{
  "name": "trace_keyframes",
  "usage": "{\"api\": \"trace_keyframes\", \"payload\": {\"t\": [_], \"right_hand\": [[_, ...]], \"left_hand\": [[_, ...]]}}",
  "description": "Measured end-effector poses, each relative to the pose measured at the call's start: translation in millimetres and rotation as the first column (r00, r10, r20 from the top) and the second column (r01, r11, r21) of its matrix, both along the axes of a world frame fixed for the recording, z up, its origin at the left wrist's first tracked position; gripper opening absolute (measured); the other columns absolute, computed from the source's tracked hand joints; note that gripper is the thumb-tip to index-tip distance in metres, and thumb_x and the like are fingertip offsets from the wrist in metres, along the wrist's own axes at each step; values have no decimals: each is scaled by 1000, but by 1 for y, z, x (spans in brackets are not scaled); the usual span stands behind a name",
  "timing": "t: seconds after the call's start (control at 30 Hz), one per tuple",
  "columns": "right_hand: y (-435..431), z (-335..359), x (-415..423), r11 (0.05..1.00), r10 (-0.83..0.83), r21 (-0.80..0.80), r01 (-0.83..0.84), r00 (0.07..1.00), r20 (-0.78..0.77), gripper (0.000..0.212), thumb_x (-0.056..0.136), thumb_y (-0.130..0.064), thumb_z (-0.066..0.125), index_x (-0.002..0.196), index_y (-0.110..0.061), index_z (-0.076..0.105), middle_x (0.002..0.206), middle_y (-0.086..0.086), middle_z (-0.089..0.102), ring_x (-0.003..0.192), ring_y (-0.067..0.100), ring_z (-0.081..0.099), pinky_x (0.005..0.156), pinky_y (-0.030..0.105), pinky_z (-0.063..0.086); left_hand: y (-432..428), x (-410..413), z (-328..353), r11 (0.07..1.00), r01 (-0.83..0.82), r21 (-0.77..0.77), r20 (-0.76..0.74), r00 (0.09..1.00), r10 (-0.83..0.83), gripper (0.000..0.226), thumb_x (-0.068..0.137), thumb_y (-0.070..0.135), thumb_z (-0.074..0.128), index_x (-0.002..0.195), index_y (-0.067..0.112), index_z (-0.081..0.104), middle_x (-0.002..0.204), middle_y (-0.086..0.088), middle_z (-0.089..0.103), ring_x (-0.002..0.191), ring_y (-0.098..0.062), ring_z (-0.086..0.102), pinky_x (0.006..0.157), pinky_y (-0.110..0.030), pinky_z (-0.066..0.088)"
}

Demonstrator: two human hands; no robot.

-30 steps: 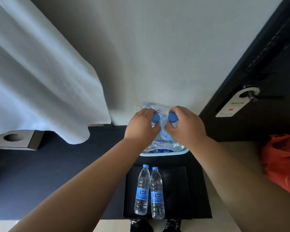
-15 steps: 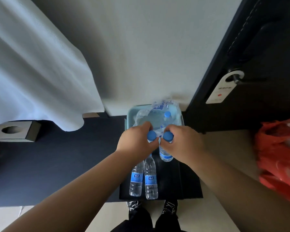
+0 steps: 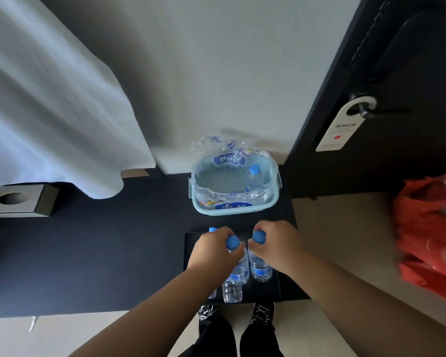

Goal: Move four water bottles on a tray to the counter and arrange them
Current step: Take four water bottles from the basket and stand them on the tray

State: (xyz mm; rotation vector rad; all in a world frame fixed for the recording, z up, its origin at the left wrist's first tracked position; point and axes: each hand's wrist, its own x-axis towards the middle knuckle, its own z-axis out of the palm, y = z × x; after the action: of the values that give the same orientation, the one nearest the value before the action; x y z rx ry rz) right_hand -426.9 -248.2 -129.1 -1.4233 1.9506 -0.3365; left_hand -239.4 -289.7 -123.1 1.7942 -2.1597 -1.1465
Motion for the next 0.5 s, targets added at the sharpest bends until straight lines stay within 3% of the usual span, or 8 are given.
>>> {"api": "trace_keyframes", "payload": {"t": [0.13,0.27,0.33,0.43,0.5], "right_hand": [[-1,-46,-1,988,-70,134,71,997,-9,16,79,-45,71,75,-31,63,69,-7,66,61,8,64,54,31,55],[-8,-85,-6,959,-117,253,126,992,-52,19,77,-43,71,71,-26,65,65,-5,67,58,11,65,51,33,56],[-15,-100,-12,949,-169,259,178,984,-58,19,78,-43,73,72,-27,65,65,-5,67,57,11,66,52,34,60],[-28,-121,-21,938,-192,279,206,978,-78,23,81,-48,74,80,-26,67,70,-5,70,62,12,68,60,37,62],[-36,-135,-25,923,-199,321,212,977,-75,27,84,-50,74,85,-23,68,69,-4,72,62,13,71,59,34,61]], "left_hand": [[-8,-11,-45,989,-65,136,39,997,60,22,78,49,66,72,31,56,67,8,62,53,-5,56,45,-20,41],[-25,-27,-85,968,-57,244,118,993,29,26,80,54,66,85,29,61,71,9,65,56,-5,62,43,-21,43],[-27,-33,-105,965,-51,258,175,985,6,32,83,55,66,88,24,62,73,7,64,62,-11,62,47,-25,45],[-35,-42,-129,970,-92,223,239,970,37,38,81,59,66,77,22,59,65,3,63,56,-13,59,44,-25,38],[-43,-48,-141,966,-94,243,246,969,32,43,81,60,67,77,18,62,65,0,66,57,-17,63,46,-27,44]]}}
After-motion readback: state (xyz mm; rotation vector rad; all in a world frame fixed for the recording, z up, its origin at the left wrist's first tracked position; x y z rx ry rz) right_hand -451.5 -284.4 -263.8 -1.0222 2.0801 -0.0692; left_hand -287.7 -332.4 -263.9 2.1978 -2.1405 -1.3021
